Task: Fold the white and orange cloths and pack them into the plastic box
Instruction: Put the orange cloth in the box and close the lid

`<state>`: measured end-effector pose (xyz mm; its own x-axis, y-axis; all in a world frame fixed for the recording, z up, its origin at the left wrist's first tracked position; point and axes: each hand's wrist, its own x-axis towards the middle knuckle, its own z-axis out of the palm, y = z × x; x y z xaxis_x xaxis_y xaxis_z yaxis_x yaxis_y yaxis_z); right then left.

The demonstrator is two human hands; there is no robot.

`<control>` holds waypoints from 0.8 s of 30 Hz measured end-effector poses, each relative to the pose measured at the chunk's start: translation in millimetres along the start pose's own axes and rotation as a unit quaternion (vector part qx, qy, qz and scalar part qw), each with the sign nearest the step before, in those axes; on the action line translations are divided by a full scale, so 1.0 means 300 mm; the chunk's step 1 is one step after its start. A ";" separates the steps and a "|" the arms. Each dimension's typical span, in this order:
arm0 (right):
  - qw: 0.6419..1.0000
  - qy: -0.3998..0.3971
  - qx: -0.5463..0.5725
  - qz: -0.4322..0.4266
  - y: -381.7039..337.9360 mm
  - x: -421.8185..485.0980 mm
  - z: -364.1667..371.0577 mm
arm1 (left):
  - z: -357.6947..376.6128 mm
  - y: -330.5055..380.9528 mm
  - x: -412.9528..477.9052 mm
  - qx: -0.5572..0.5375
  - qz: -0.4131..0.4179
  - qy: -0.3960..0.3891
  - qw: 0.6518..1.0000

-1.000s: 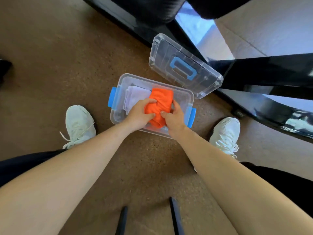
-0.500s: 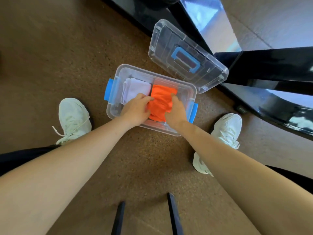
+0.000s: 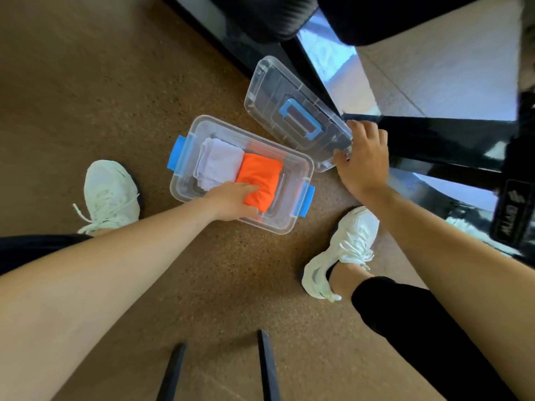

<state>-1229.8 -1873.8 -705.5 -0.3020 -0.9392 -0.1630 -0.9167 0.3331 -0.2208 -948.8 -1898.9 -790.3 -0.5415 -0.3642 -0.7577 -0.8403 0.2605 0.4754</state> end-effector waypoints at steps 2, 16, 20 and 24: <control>0.999 -0.034 0.025 0.025 0.010 0.019 0.012 | -0.012 -0.003 -0.029 -0.024 0.000 0.033 0.999; 0.979 -0.133 0.151 0.012 -0.062 -0.009 -0.001 | -0.210 0.022 -0.257 -0.260 -0.023 0.268 0.927; 0.978 -0.150 0.146 -0.018 -0.096 -0.060 -0.002 | -0.251 -0.003 -0.315 -0.273 -0.051 0.323 0.905; 0.974 -0.165 0.149 -0.036 -0.115 -0.142 0.005 | -0.260 0.005 -0.351 -0.311 -0.071 0.376 0.870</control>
<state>-1185.1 -1845.2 -692.2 -0.0947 -0.8998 -0.4258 -0.8010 0.3229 -0.5041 -894.9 -1930.0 -674.8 -0.0983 -0.8958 -0.4334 -0.6238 -0.2839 0.7282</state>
